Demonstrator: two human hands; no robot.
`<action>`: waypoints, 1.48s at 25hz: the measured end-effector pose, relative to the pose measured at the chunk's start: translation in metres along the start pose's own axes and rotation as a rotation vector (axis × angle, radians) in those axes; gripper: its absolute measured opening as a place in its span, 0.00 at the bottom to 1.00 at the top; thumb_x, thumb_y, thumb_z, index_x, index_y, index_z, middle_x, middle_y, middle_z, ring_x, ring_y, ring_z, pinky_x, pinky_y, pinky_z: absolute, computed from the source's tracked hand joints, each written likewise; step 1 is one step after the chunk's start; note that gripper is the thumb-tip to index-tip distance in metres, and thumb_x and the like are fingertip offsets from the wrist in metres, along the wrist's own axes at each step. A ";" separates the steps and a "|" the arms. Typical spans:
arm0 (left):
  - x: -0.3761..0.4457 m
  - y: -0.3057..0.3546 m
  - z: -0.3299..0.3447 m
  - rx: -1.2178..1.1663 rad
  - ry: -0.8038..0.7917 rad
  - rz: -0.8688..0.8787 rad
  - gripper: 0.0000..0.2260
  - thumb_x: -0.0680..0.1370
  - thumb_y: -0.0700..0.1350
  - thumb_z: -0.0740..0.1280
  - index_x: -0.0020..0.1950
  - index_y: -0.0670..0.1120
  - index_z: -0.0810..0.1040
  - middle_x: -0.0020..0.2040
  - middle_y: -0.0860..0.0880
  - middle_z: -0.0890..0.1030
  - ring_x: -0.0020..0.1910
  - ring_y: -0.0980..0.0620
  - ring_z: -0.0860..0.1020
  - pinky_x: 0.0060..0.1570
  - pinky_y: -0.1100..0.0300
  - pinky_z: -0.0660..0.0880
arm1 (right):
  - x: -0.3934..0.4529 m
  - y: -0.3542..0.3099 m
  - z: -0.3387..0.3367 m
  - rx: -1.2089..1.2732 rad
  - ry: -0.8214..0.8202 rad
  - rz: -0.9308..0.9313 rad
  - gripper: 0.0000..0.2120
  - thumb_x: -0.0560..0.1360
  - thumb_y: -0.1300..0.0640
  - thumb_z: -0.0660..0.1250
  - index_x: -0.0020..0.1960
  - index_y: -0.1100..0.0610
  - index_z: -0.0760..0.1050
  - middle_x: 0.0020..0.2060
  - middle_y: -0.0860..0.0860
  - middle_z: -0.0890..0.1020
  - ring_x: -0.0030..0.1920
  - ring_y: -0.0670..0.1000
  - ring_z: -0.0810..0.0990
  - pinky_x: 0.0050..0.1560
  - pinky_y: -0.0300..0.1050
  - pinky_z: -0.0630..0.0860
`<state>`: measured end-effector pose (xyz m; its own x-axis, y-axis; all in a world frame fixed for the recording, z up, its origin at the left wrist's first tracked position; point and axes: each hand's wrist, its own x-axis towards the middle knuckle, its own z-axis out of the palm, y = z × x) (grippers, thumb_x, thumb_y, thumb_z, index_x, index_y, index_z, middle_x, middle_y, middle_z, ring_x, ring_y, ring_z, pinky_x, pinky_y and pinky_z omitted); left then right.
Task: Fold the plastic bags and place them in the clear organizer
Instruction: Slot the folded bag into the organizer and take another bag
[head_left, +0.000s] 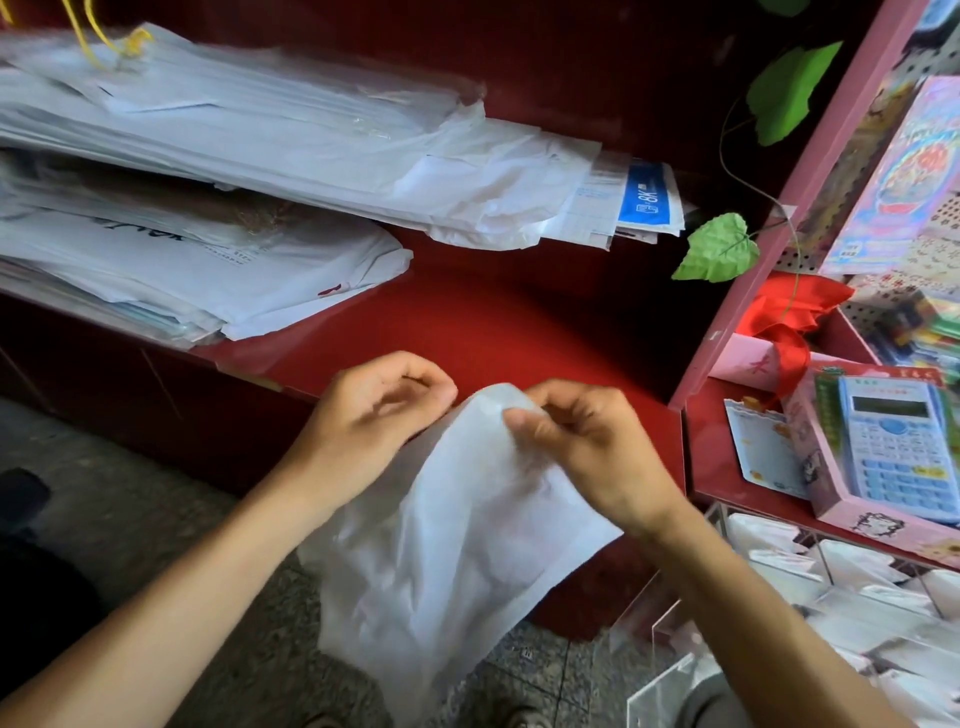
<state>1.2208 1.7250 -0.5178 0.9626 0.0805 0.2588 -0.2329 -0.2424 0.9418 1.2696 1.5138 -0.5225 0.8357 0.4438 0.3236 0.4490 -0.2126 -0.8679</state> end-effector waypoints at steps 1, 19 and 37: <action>0.001 0.000 -0.007 -0.007 0.028 -0.015 0.07 0.75 0.49 0.70 0.48 0.47 0.82 0.43 0.47 0.85 0.44 0.55 0.83 0.45 0.68 0.75 | 0.000 0.001 -0.011 0.075 0.065 0.025 0.08 0.78 0.59 0.70 0.42 0.63 0.79 0.33 0.61 0.80 0.33 0.53 0.77 0.35 0.56 0.75; 0.010 -0.073 0.011 0.155 -0.221 -0.261 0.37 0.69 0.32 0.74 0.62 0.69 0.66 0.65 0.53 0.76 0.55 0.55 0.81 0.53 0.53 0.80 | -0.023 0.061 -0.110 0.610 0.483 0.278 0.17 0.80 0.58 0.62 0.33 0.52 0.77 0.31 0.48 0.79 0.32 0.45 0.77 0.35 0.37 0.75; 0.027 -0.069 0.058 0.088 -0.141 -0.092 0.22 0.71 0.48 0.72 0.64 0.57 0.75 0.58 0.58 0.80 0.57 0.56 0.79 0.49 0.61 0.77 | -0.061 0.056 -0.138 0.736 0.251 0.266 0.16 0.73 0.55 0.62 0.55 0.56 0.84 0.56 0.57 0.84 0.57 0.56 0.83 0.55 0.55 0.81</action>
<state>1.2711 1.6874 -0.5885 0.9906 -0.0280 0.1338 -0.1356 -0.3244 0.9362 1.2875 1.3553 -0.5388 0.9700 0.2326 0.0711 -0.0235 0.3806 -0.9244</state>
